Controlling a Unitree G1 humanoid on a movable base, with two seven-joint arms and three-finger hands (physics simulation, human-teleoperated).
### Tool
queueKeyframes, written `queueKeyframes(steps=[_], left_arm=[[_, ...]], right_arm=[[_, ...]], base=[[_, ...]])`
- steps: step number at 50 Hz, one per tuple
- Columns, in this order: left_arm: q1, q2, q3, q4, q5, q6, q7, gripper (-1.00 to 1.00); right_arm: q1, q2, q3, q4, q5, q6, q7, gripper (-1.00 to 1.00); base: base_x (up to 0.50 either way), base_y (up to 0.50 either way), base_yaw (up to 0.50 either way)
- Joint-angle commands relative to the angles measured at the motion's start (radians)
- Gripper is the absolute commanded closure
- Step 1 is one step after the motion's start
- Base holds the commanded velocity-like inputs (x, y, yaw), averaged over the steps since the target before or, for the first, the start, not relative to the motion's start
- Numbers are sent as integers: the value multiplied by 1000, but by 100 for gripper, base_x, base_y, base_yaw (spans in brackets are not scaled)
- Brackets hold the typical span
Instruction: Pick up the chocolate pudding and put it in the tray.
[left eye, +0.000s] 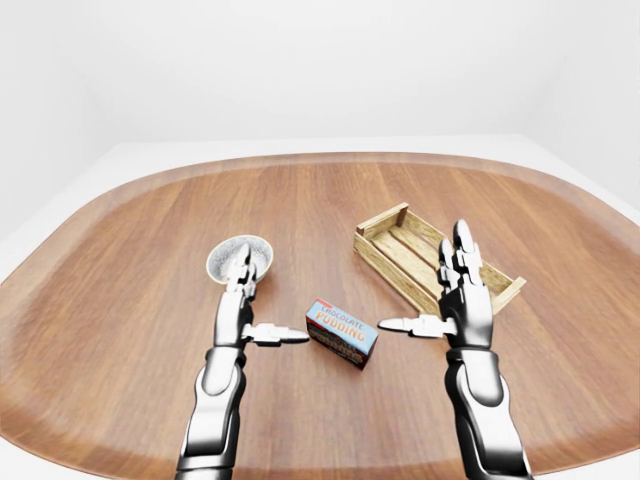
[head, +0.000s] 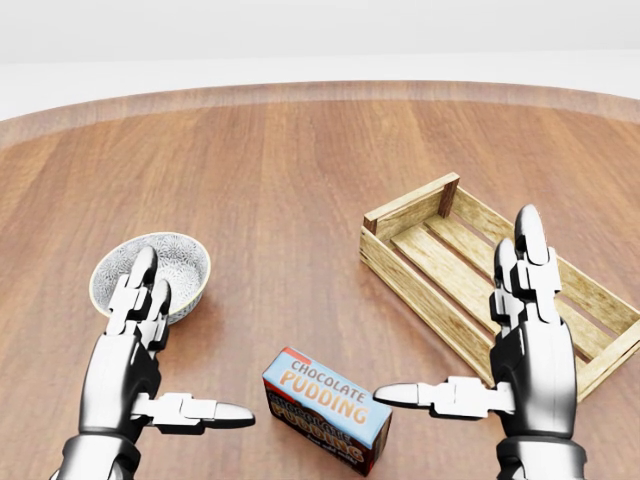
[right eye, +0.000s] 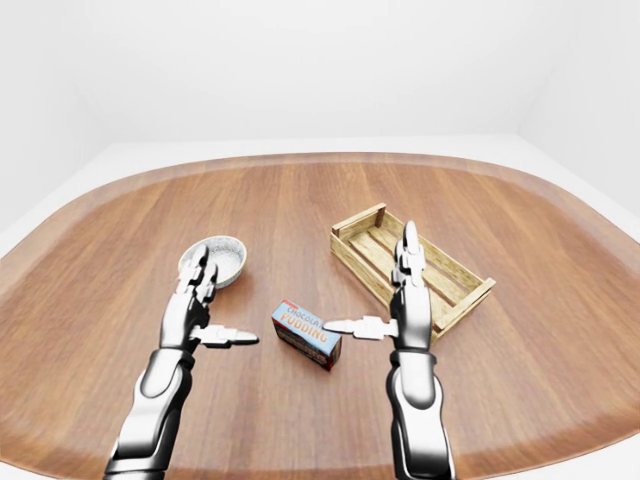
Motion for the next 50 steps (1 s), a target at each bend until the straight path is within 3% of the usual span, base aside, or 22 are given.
queueKeyframes(steps=[1, 7, 10, 12, 24, 37, 50], left_arm=[[-4, 0, 3, 7, -5, 9, 6, -100], [-3, 0, 4, 10, -6, 8, 6, -100], [-2, 0, 3, -8, -7, 25, 7, -100], [-6, 0, 6, 11, -8, 12, 7, -100], [-1, 0, 2, -1, -6, 17, 7, -100], [-5, 0, 3, 19, -5, 0, 5, -100], [-3, 0, 4, 15, -4, 2, 5, -100]], right_arm=[[7, 4, 28, 50, -20, 0, -6, -100], [8, 3, 46, 113, -30, 0, -4, -100], [8, 5, 54, 153, -37, 0, -6, -100], [3, 6, 63, 195, -47, 0, -8, -100], [1, 10, 90, 277, -74, 0, -20, -100], [-10, 9, 100, 364, -90, 0, -24, -100], [-21, 12, 106, 444, -114, 0, -35, -100]], base=[[0, 0, 0], [0, 0, 0], [0, 0, 0], [0, 0, 0], [0, 0, 0], [0, 0, 0], [0, 0, 0]])
